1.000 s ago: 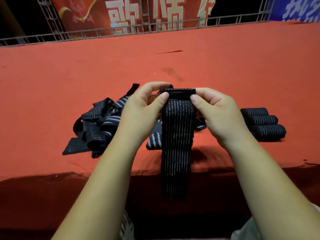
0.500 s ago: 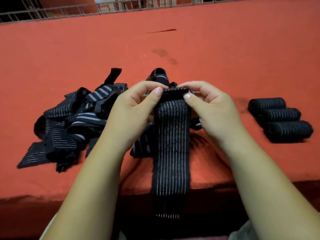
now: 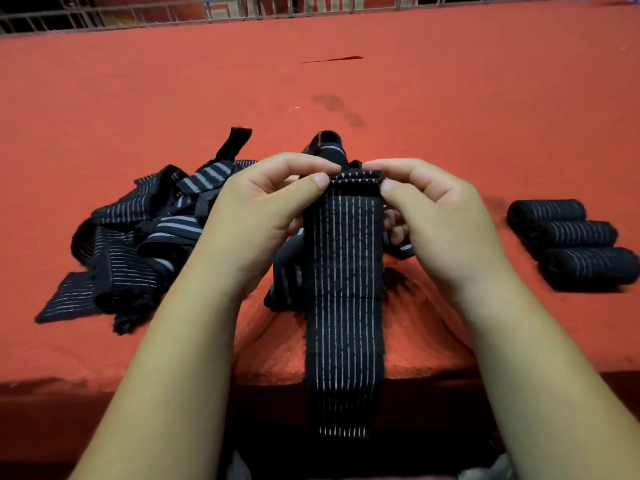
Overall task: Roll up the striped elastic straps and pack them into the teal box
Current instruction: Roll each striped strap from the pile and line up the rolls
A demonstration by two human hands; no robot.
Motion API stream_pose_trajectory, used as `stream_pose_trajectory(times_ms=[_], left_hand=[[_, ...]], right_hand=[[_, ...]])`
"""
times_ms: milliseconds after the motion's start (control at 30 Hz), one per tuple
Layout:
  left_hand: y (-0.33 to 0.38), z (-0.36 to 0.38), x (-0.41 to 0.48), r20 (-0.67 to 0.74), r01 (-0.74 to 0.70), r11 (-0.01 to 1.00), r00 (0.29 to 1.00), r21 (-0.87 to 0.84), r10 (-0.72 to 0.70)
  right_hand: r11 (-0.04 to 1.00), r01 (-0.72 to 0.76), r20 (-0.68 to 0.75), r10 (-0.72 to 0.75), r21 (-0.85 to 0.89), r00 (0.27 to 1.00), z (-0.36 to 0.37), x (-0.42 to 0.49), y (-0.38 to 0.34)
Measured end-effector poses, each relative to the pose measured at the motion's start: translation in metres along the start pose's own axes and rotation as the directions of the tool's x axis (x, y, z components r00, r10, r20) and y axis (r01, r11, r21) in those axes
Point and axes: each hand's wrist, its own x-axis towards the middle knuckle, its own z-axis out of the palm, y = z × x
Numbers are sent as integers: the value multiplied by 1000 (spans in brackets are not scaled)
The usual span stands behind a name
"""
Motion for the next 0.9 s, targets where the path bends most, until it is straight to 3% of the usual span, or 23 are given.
stream_pose_trajectory(times_ms=[267, 467, 900], left_hand=[[4, 0, -9, 9, -9, 1000, 1000, 16, 8], [6, -1, -13, 0, 86, 993, 996, -84, -87], [12, 0, -17, 69, 133, 945, 991, -297, -118]], right_hand=[[993, 52, 28, -50, -104, 998, -6, -9, -4], [975, 141, 64, -132, -171, 989, -8, -9, -7], [993, 114, 189, -120, 45, 975, 0, -11, -9]])
